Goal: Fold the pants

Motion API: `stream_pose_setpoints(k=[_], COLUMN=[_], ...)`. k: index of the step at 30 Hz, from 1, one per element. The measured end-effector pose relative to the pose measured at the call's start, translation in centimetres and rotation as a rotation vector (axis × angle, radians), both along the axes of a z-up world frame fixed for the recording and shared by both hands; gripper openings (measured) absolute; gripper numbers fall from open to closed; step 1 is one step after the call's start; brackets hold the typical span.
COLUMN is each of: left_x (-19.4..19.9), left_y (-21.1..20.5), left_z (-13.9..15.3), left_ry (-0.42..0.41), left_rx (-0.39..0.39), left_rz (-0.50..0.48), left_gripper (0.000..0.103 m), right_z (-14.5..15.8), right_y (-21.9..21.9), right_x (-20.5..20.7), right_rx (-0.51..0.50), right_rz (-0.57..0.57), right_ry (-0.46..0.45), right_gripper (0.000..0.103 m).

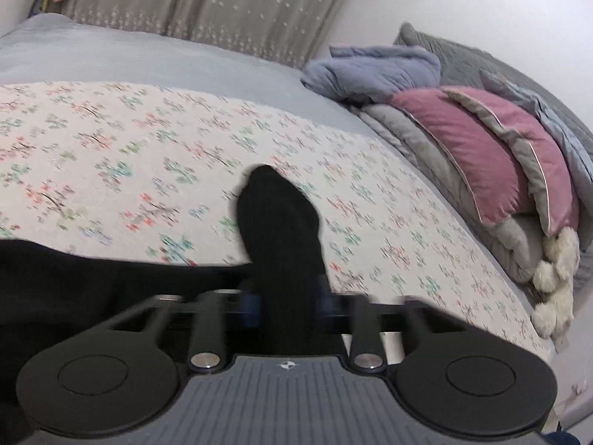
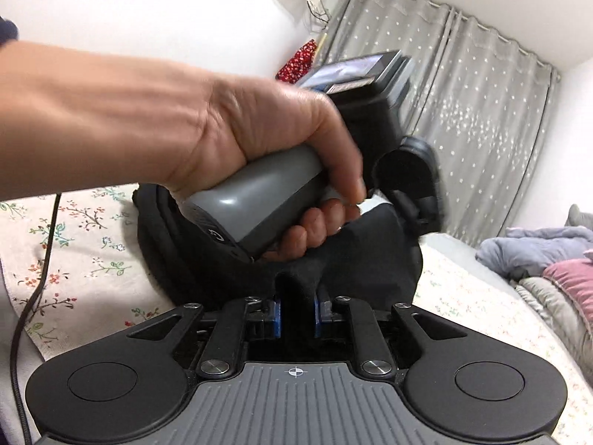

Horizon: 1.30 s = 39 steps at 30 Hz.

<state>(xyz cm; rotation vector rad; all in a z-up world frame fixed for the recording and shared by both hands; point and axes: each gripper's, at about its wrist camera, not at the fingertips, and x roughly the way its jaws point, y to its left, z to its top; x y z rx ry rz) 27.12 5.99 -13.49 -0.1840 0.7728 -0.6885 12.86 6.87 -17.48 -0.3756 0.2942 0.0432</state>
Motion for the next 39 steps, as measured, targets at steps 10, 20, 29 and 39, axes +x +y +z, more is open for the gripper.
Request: stream_pose_setpoints(k=[10,20,29,39], left_x=[-1.9,0.0,2.6,0.1], left_y=[6.4,18.7,23.9,27.9], left_z=[6.1,4.2,-0.4,1.9], left_ry=[-0.18,-0.155,0.005,-0.036], left_rx=[-0.129,-0.228,-0.219,-0.278], left_rz=[0.001,0.226,0.398,0.441], left_gripper=[0.008,0.008,0.055,0.055], right_z=[4.4,6.3,4.5,4.5], right_y=[2.2,8.0,11.7,13.6], right_x=[-1.1,1.2,3.9,6.0], right_rx=[0.095,0.138,0.182,0.238], right_rz=[0.065,0.201,0.166,0.082], right_ry=[-0.094,-0.081,0.087,0.085], right_gripper=[0.014,0.014,0.014,0.014])
